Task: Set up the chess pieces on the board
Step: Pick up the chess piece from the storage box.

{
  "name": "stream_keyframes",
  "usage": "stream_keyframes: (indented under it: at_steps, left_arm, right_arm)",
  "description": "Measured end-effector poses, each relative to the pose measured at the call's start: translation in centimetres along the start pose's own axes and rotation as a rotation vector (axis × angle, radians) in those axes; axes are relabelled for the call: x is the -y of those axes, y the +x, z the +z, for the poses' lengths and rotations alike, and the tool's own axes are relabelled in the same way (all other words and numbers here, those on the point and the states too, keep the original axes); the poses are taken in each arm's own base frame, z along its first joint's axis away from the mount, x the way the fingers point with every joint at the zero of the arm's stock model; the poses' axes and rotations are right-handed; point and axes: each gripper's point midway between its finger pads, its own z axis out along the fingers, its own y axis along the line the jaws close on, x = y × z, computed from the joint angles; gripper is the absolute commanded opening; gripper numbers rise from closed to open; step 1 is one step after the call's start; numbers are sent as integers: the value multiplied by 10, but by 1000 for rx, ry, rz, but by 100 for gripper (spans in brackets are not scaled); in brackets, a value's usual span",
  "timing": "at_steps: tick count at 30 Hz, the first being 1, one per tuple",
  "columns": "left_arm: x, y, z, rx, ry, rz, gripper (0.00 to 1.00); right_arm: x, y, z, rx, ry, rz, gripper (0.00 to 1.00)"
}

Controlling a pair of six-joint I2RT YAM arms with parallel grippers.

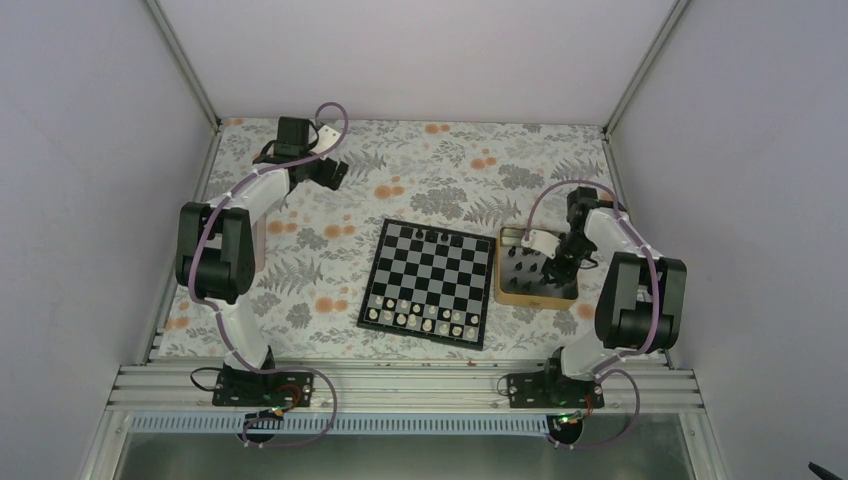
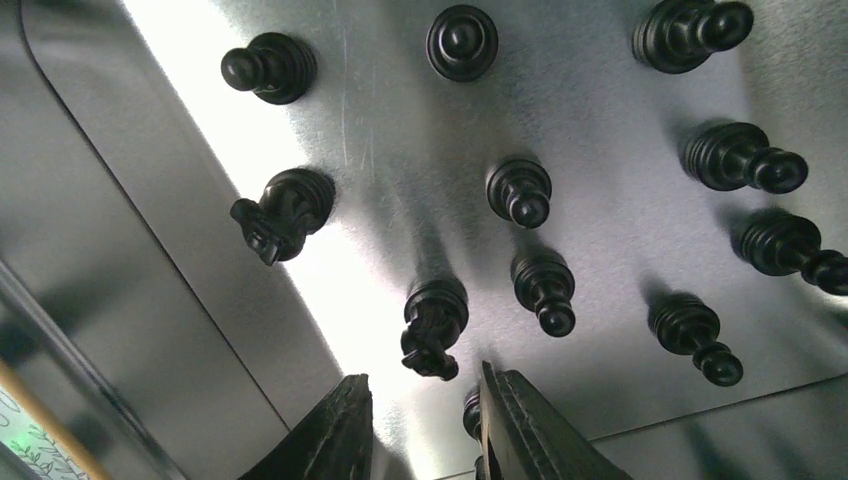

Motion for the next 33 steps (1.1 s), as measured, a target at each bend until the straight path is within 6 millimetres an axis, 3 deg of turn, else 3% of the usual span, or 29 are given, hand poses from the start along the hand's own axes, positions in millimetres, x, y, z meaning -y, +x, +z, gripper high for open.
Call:
stream_keyframes:
  at_steps: [11,23,27,33]
  left_arm:
    - [1,0,0,2,6,-1,100]
    - [2,-1,0,4,11,-1,100]
    - [2,-1,0,5,13,-1,100]
    - [2,-1,0,5,13,0,100]
  right_arm:
    - [0,-3,9,9,-30,3,31]
    - [-1,-3,13,6,-48,11,8]
    - [3,-5,3,7,-45,14,6]
    - [24,-27,-38,46,16,-3,6]
